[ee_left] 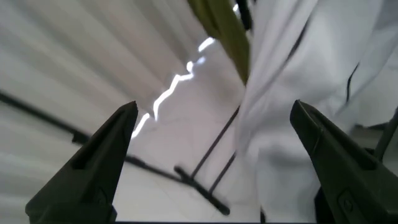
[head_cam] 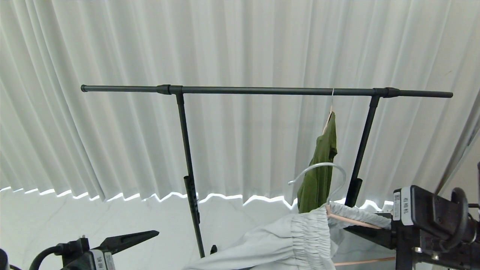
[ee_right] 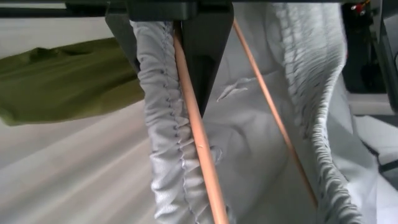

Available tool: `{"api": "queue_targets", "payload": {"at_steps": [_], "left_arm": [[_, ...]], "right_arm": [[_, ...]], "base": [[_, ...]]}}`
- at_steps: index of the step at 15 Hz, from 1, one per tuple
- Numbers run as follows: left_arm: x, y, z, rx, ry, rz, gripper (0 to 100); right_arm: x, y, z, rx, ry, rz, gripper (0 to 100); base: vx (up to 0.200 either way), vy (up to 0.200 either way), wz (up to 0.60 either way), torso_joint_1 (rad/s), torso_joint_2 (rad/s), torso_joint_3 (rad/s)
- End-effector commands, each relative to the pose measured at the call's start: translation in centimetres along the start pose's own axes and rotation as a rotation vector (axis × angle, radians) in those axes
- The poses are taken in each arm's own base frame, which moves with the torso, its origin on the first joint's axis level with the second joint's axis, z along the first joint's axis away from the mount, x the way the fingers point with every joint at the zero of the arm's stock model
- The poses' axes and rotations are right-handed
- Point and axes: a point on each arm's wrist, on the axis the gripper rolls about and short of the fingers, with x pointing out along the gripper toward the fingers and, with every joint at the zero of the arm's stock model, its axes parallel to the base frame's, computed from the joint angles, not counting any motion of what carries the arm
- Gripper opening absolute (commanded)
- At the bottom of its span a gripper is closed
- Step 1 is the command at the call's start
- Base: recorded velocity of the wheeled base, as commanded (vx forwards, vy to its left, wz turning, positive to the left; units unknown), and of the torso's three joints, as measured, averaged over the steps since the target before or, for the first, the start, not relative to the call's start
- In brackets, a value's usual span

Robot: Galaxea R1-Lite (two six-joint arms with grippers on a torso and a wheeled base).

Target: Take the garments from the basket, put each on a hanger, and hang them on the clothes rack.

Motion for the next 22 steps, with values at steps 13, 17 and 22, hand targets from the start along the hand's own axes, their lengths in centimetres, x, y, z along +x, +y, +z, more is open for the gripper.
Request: {"api": "queue_targets", "payload": {"at_steps": [13, 17, 22], "left_arm": [[2.9, 1.1, -1.0, -0.076, 0.146, -0.04, 0], [2.3, 3.1, -2.8, -0.152, 0.259, 0.135, 0], [2.2, 3.2, -3.2, -0.148, 0.306, 0.192, 0]], "right_arm": [[-1.9, -0.8, 2.5, -0.028, -0.103, -0.049, 0], [-2.0, -1.3, 2.2, -0.01, -0.077, -0.077, 0], [-2.1, -1.7, 2.3, 0.006, -0.08, -0.093, 0]], "base": [[0.0, 0.0, 0.0, 0.0, 0.0, 0.0], [0.0, 0.0, 0.0, 0.0, 0.0, 0.0], [0.0, 0.0, 0.0, 0.0, 0.0, 0.0]]}}
